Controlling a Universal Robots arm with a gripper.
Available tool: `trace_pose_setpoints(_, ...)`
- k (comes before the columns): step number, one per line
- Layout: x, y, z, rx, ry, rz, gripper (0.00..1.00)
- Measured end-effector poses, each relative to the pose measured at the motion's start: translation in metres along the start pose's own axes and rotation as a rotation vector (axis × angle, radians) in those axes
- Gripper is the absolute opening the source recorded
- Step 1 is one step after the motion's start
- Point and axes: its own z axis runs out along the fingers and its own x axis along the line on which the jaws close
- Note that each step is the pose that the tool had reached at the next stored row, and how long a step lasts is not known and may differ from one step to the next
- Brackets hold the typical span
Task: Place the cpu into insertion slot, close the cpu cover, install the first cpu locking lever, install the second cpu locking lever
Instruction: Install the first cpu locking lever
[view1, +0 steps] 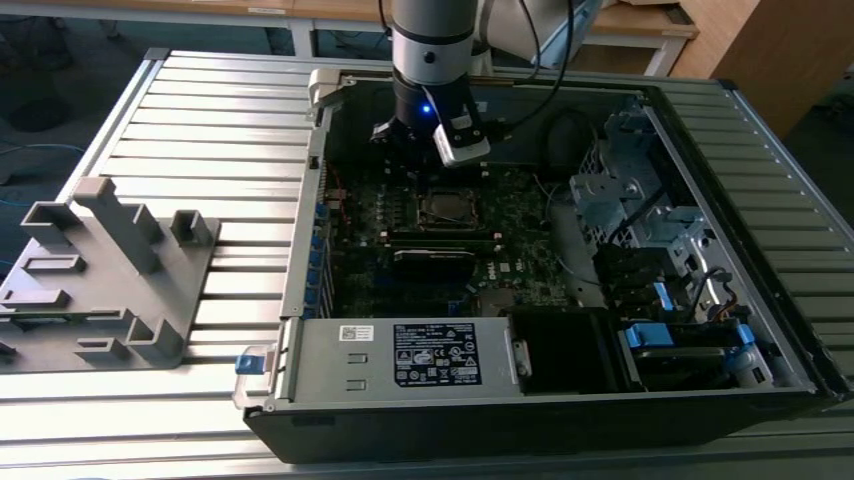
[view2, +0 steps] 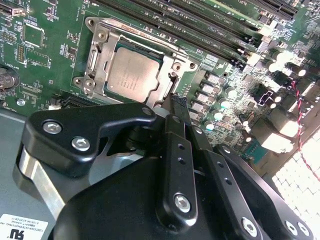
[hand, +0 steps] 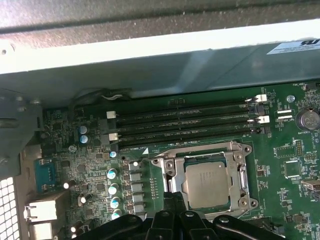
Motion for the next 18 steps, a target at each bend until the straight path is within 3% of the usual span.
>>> trace_pose_setpoints(11,-0.0001,0.0001,-0.0035,0.0001,0.0000,0.000,0.11)
trace_pose_setpoints(18,-0.0002,0.0002,-0.0096,0.0000,0.0000,0.000,0.11)
